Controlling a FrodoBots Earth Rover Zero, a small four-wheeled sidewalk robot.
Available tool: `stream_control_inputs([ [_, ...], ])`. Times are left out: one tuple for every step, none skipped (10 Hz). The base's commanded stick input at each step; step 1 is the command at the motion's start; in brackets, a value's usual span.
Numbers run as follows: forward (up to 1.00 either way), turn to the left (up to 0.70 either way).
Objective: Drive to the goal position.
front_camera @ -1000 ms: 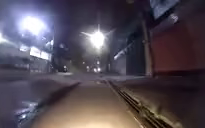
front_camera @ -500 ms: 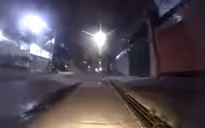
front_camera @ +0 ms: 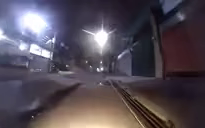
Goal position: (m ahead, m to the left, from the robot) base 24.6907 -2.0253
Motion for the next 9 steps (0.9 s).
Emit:
stream_control_inputs([
  [0.70,0.00],
  [0.70,0.00],
  [0.70,0.00],
  [0.70,0.00],
  [0.70,0.00],
  [0.70,0.00],
  [0.70,0.00],
  [0.70,0.00],
  [0.70,0.00],
])
